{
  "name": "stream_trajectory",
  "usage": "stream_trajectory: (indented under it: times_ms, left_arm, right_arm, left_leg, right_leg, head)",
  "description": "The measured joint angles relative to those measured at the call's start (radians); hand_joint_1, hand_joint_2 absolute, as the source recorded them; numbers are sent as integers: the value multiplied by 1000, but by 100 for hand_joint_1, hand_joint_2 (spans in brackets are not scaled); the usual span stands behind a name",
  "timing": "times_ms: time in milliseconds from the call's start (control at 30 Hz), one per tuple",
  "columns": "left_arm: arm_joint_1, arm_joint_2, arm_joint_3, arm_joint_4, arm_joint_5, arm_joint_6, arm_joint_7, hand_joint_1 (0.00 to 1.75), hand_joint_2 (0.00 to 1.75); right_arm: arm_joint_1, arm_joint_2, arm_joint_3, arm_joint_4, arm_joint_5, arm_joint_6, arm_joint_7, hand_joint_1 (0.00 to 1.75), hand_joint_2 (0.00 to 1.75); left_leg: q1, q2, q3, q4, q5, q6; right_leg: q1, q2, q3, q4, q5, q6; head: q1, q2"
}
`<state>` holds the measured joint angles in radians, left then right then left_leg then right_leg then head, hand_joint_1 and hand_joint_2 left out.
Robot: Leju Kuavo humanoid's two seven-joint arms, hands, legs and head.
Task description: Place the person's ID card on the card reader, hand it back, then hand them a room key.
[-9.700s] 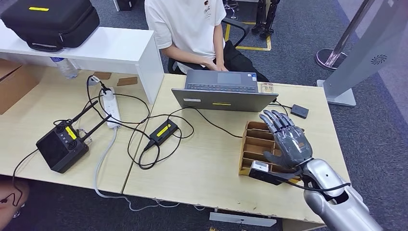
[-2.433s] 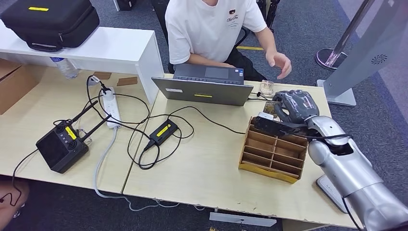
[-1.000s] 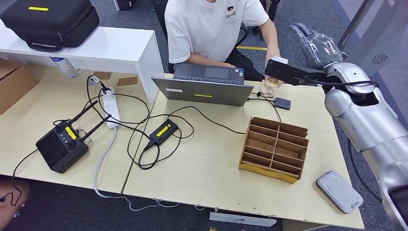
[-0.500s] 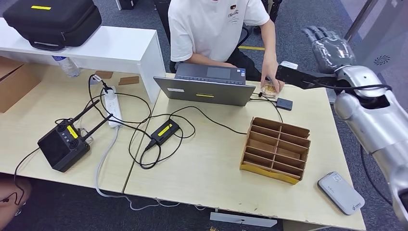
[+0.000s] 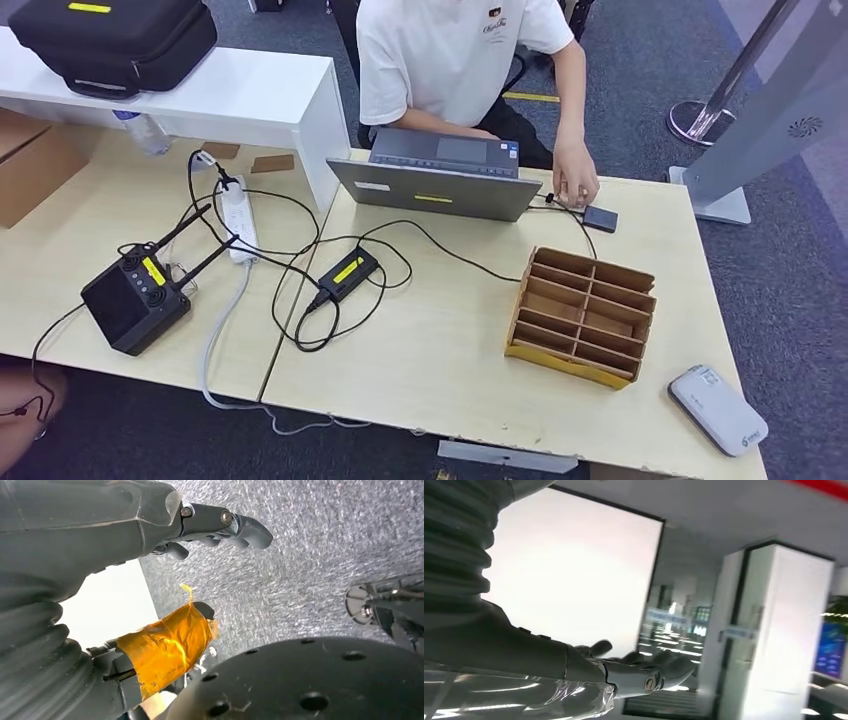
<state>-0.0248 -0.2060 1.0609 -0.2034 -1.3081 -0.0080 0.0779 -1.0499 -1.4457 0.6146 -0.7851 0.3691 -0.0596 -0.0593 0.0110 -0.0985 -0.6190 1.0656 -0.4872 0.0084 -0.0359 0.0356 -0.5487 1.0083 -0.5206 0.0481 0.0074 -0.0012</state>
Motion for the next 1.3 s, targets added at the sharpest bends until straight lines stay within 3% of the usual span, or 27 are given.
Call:
stream_trajectory:
  times_ms: [100, 200, 233, 267, 333, 400, 467, 500, 567, 667, 800, 900, 1100, 1300]
  left_arm:
    - [-5, -5, 11, 1, 4, 6, 20, 0, 175]
    - [-10, -10, 24, 1, 11, 9, 35, 0, 175]
    - [-14, -12, 30, 1, 15, 10, 39, 0, 175]
    - [-14, -12, 35, 2, 19, 11, 43, 0, 175]
    - [-17, -16, 46, 3, 26, 13, 49, 0, 175]
    - [-19, -21, 58, 7, 33, 16, 53, 0, 175]
    - [-23, -26, 69, 10, 40, 17, 56, 0, 175]
    - [-23, -27, 74, 11, 42, 17, 57, 0, 175]
    - [-22, -30, 83, 11, 46, 17, 58, 0, 175]
    - [-19, -34, 91, 11, 50, 19, 57, 0, 175]
    - [-20, -36, 97, 11, 50, 24, 56, 0, 175]
    - [-22, -35, 100, 11, 50, 26, 56, 0, 175]
    - [-25, -35, 104, 11, 45, 27, 53, 0, 175]
    - [-27, -35, 106, 11, 41, 27, 46, 0, 175]
  right_arm:
    - [-10, -100, 81, 164, -74, -72, -95, 0, 175]
    - [-10, -145, 169, 359, -135, -108, -160, 0, 175]
    - [40, -145, 187, 420, -184, -123, -160, 0, 175]
    - [136, -143, 189, 477, -266, -145, -151, 0, 175]
    - [433, -96, 132, 555, -533, -210, -132, 0, 175]
    - [698, -16, 37, 609, -812, -263, -117, 0, 175]
    - [867, 86, -57, 650, -931, -302, -85, 0, 175]
    - [926, 139, -116, 667, -909, -321, -68, 0, 175]
    - [1004, 244, -237, 695, -739, -350, -36, 0, 175]
    - [1062, 381, -345, 727, -479, -385, -6, 0, 175]
    - [1095, 541, -388, 750, -444, -407, 18, 0, 175]
    - [1107, 601, -394, 759, -456, -410, 26, 0, 175]
    - [1117, 662, -397, 770, -480, -407, 23, 0, 175]
    - [1111, 756, -386, 773, -521, -417, 16, 0, 175]
  left_leg:
    - [0, 4, 5, 0, -5, 0]
    - [-5, 10, 7, 6, -5, 2]
    - [-6, 12, 5, 5, -8, 1]
    - [-8, 21, -1, 3, -10, 1]
    - [0, 32, 8, 7, -22, -1]
    - [8, 36, 15, 14, -31, -1]
    - [7, 33, 20, 20, -30, 3]
    - [4, 29, 22, 20, -26, 8]
    - [-2, 27, 28, 20, -24, 16]
    - [-4, 29, 33, 13, -31, 15]
    - [-5, 37, 37, 7, -33, 13]
    - [-8, 45, 39, 4, -34, 12]
    - [-8, 52, 42, 2, -34, 11]
    - [-7, 53, 43, 2, -33, 9]
  right_leg:
    - [2, 3, 7, -1, -4, -1]
    - [5, 2, 15, -1, -8, 0]
    - [6, -1, 20, 1, -24, -4]
    - [9, -2, 27, 4, -23, -4]
    - [15, -13, 33, 4, -33, -12]
    - [21, -30, 37, 6, -31, -13]
    - [20, -37, 39, 7, -28, -10]
    - [17, -38, 41, 7, -26, -5]
    - [12, -40, 40, 5, -30, 0]
    - [10, -39, 46, 4, -33, -1]
    - [8, -30, 46, 3, -36, -2]
    - [6, -23, 44, 3, -36, -2]
    - [6, -16, 43, 3, -35, -3]
    - [6, -15, 44, 3, -33, -5]
  head:
    - [-3, 0]
    - [-9, 0]
    - [-8, 0]
    - [-8, 0]
    - [-11, 0]
    - [-11, 0]
    - [-3, 0]
    - [0, 0]
    - [6, 0]
    - [3, 0]
    - [2, 0]
    - [2, 0]
    - [2, 0]
    - [2, 0]
